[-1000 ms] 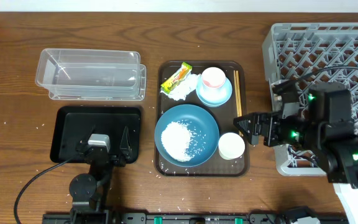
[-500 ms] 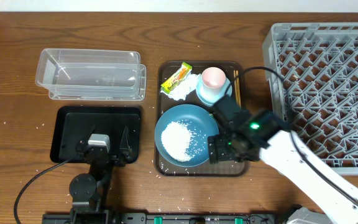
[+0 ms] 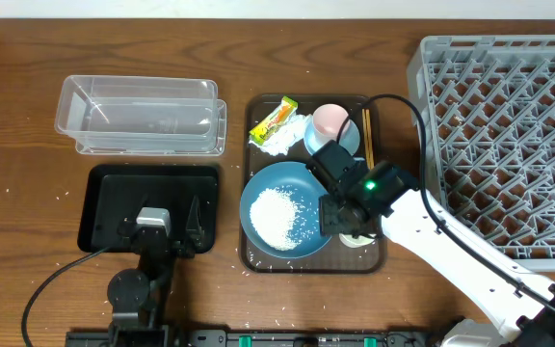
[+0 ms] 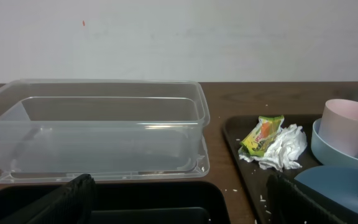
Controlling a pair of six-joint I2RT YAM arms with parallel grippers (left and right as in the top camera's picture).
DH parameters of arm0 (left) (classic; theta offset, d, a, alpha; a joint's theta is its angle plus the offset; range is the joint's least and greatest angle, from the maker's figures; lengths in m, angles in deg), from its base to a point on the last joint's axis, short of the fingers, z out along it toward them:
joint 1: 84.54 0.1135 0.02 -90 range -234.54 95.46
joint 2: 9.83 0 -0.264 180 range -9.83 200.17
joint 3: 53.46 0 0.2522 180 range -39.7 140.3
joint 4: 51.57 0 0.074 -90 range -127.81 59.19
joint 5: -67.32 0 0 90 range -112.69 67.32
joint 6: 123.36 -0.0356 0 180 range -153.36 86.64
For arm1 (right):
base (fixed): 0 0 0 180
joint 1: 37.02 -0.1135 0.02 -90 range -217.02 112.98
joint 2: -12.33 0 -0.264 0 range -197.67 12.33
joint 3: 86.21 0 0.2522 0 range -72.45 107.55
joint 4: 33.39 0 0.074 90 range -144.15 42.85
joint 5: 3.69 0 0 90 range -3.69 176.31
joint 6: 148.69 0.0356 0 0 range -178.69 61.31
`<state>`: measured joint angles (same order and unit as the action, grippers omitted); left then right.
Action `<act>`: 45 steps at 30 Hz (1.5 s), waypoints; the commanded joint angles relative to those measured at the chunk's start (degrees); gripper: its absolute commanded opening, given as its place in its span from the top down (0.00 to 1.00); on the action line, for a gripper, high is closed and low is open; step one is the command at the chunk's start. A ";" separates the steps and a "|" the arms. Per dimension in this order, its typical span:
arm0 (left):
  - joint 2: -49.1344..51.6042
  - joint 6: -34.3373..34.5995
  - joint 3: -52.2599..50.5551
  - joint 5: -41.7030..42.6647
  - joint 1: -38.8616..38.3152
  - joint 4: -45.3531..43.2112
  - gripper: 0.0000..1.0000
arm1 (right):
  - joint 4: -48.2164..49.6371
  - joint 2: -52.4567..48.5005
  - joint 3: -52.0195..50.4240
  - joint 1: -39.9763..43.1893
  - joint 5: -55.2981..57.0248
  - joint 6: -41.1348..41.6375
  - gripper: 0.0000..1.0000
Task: Sort waste into correct bins and load items into the dishwasher rack
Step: 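Lift the white cup with the right gripper toward the dish rack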
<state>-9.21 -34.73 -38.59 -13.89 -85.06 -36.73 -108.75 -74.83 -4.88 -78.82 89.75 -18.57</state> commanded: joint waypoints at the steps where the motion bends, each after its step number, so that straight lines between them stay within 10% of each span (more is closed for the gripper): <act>1: -0.42 -0.35 -0.87 0.76 -0.17 1.90 0.09 | 1.49 -0.68 0.66 -0.35 2.08 0.55 0.41; 17: -0.42 -0.35 -0.87 0.76 -0.17 1.90 0.09 | 2.54 -9.35 0.61 -0.17 3.41 0.61 0.60; 32: -0.42 -0.35 -0.87 0.79 -0.17 1.90 0.09 | 2.21 -9.92 0.81 -0.11 0.76 0.55 0.99; 45: -0.42 -0.35 -0.87 0.76 -0.17 1.90 0.09 | -19.82 -9.90 20.37 6.73 4.55 -5.97 0.99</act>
<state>-9.19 -34.71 -38.59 -13.91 -85.06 -36.75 -126.04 -84.77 9.87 -74.80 90.82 -21.04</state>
